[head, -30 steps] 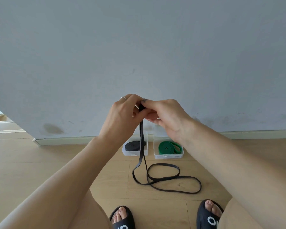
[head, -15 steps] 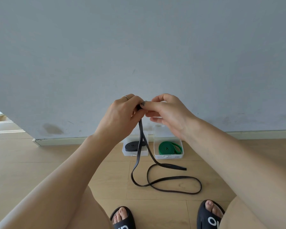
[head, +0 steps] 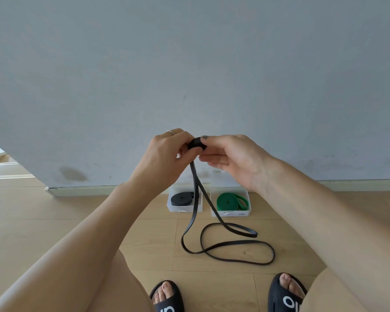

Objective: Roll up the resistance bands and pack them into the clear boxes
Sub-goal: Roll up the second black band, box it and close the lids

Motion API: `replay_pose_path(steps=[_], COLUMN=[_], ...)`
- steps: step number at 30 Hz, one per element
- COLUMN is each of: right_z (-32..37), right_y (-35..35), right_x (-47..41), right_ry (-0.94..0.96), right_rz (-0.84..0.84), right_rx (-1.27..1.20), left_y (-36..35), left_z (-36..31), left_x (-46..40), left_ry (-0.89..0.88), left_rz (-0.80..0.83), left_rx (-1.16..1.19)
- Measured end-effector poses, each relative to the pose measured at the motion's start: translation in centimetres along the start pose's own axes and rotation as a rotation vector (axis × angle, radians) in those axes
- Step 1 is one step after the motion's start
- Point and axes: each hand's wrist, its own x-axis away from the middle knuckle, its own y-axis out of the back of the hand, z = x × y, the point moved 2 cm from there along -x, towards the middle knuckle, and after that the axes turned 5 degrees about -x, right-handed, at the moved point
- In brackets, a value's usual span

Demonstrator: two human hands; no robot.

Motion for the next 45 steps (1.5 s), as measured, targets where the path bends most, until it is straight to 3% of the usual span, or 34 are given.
replay_pose_path(steps=[7,12,19,25,29,33,35,38,45], right_z=[-0.1,-0.2,-0.7,-0.2,-0.5,-1.4,-1.6,-0.9,0.3], right_y=[-0.6,-0.4,0.0,0.2,0.8,-1.2,-1.8,-1.1,0.7], right_x=[0.4,0.2,-0.4,-0.2,-1.2,-1.3,-0.8,-0.4,-0.2], right_ry=[0.079,0.087,-0.03,-0.005,-0.004,-0.035,-0.03,0.001,-0.01], right_rz=[-0.146,-0.149,-0.016,0.068,-0.053,0.314,0.425,0.438,0.477], right_rx=[0.255,0.119,-0.091,0.012,0.021,-0.192,-0.127,0.117,0.29], left_y=[-0.4,-0.4,-0.2,0.4,1.1,1.2,1.3,1.7,2.3], left_z=[-0.2,-0.3,-0.5,-0.8,-1.0,-1.8,-1.7,-0.7,-0.1], left_x=[0.0,-0.2,0.0,0.2,0.4,0.6,0.6,0.7,1.3], left_ry=[-0.138,-0.047,0.077,0.122,0.241,0.274,0.256,0.254,0.19], left_rz=[-0.029,-0.107,-0.016,0.026,0.077,0.125,0.116,0.114,0.188], left_rx=[-0.097,-0.018,0.02,0.104,0.291,0.514,0.539,0.556,0.511])
